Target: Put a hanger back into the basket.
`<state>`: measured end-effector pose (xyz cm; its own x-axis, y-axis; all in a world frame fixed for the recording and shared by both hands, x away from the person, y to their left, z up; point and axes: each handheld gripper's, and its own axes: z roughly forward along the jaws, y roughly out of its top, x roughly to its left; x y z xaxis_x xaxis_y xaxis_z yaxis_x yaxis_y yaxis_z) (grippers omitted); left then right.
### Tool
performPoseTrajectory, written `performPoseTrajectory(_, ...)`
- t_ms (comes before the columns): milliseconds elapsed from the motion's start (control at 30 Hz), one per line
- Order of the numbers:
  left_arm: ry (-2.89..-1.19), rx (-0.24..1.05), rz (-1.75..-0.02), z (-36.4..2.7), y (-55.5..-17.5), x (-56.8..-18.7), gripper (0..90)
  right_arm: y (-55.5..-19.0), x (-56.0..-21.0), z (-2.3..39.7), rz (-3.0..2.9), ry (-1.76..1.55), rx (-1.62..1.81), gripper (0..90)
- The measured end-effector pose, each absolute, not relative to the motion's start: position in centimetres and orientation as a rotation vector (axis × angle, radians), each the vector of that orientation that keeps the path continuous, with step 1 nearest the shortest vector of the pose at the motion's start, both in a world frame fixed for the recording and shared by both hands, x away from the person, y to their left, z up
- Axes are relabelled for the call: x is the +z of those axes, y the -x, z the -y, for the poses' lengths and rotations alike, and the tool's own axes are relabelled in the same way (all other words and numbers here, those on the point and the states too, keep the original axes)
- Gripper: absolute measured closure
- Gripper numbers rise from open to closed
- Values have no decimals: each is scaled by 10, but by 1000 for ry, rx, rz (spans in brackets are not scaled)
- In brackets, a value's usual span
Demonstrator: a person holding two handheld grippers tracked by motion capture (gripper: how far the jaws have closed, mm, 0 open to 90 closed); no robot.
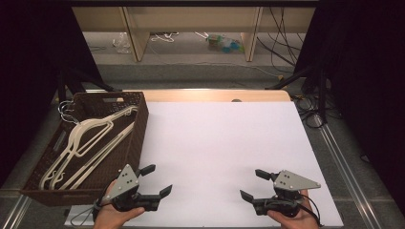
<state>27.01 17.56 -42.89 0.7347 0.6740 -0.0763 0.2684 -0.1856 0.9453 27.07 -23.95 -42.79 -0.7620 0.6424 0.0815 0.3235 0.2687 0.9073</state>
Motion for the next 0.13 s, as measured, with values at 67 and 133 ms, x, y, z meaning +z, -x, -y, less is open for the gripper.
performPoseTrajectory(67,-1771,436,-750,-176,-270,-429,162,-271,-428,240,-2259,-882,1489,162)
performPoseTrajectory(133,-1768,439,-741,-176,-270,-429,162,-271,-428,240,-2259,-883,1489,162)
